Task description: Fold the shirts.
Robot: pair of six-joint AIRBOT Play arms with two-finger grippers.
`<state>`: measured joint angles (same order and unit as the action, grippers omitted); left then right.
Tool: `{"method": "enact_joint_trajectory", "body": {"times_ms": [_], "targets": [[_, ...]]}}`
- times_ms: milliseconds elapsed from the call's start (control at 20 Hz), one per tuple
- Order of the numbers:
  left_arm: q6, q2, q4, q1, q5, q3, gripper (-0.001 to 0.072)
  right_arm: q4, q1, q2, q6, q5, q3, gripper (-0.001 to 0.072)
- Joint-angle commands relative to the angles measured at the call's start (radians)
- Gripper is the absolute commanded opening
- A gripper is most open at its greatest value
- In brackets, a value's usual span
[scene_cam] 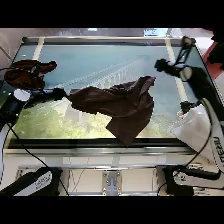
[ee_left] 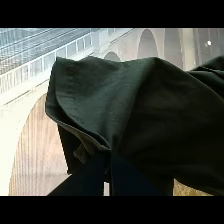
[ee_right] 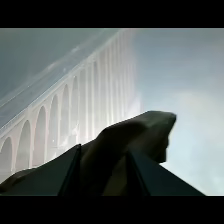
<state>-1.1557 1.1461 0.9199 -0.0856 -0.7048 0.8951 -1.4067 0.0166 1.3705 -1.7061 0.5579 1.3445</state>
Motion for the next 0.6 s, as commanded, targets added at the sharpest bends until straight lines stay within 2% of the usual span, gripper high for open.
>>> {"method": "enact_joint_trajectory", "body": {"times_ms": [0,100,200,400,500,550], "targets": [[0.0,0.001,0.001,0.0,0.003,-0.001,0.0013,-0.036,-0.137,-0.183,0.002,0.275,-0.001,0.0346],[0.0,0.001,0.001,0.0,0.003,-0.001,0.0013,-0.029,-0.22,-0.269,0.007,0.457,-0.077,0.0347],[0.0,0.001,0.001,0.0,0.002,-0.001,0.0013,0.018,-0.278,-0.349,0.04,0.541,-0.234,0.0346],[0.0,0.001,-0.001,0.0,0.0,-0.001,0.0013,0.335,-0.294,-0.436,0.097,0.379,-0.641,0.0343],[0.0,0.001,-0.004,0.0,0.0,-0.001,0.0013,0.613,-0.285,-0.429,0.214,0.262,-0.812,0.0344],[0.0,0.001,-0.004,0.0,-0.003,-0.001,0.0013,0.744,-0.283,-0.425,0.309,0.216,-0.88,0.0352]]}}
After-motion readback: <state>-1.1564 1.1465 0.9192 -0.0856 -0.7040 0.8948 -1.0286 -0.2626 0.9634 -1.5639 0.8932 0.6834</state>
